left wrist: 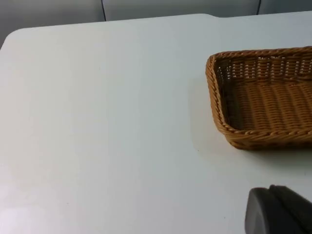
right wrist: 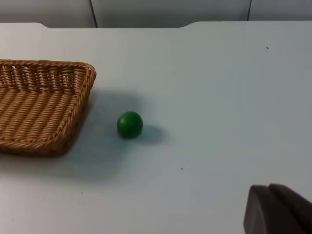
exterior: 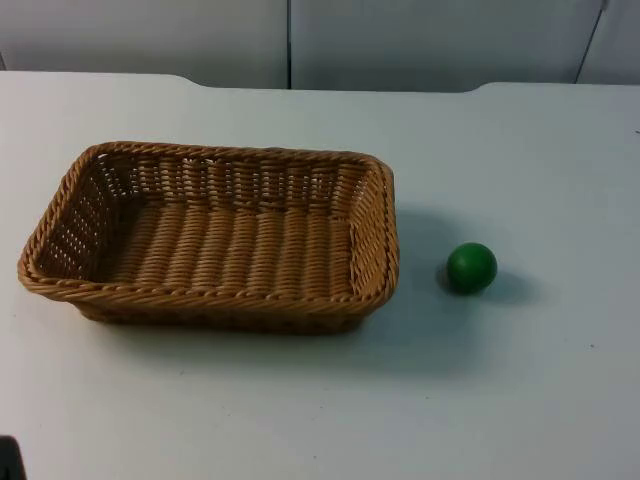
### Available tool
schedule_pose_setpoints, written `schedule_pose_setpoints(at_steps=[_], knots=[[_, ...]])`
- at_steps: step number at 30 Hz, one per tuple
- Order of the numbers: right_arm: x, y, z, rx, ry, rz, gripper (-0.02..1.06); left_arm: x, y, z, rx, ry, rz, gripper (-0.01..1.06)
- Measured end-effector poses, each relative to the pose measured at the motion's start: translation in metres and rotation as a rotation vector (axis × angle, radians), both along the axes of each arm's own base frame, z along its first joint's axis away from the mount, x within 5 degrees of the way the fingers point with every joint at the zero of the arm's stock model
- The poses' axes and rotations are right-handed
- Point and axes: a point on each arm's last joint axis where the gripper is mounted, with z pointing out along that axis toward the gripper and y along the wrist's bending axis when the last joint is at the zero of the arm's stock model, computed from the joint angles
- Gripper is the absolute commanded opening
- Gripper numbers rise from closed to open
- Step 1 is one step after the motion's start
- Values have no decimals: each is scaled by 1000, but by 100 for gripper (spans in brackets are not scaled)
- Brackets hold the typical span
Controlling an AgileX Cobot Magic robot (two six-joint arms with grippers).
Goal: Pick up the basket with the left hand and place the ball into the basket with the right hand.
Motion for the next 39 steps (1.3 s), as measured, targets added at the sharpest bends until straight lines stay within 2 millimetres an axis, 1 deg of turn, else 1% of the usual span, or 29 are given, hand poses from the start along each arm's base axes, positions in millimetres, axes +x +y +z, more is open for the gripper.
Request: schedule_pose_setpoints(at_steps=[21,23,24,25,28,29,30,31,33,34,36,39], knots=[[0,0,0,0,0,0,0,0,-1,-1,-19,13,-5,0],[0,0,0,0,0,0,0,4,-4,7,-50,81,-26,0],[0,0,0,0,0,0,0,4,-4,7,-50,81,-26,0],[0,0,0,0,0,0,0,7,-5,13,-68,117,-40,0],[0,0,0,0,0,0,0,31,-11,38,-139,249,-95,0],[0,0,0,0,0,0,0,31,-11,38,-139,249,-95,0],[0,0,0,0,0,0,0,41,-13,45,-162,283,-116,0],[0,0,0,0,0,0,0,61,-16,55,-191,343,-144,0],[0,0,0,0,0,0,0,90,-19,59,-227,423,-186,0],[0,0,0,0,0,0,0,90,-19,59,-227,423,-186,0],[0,0,0,0,0,0,0,123,-21,50,-256,524,-213,0],[0,0,0,0,0,0,0,166,-22,27,-304,644,-225,0]])
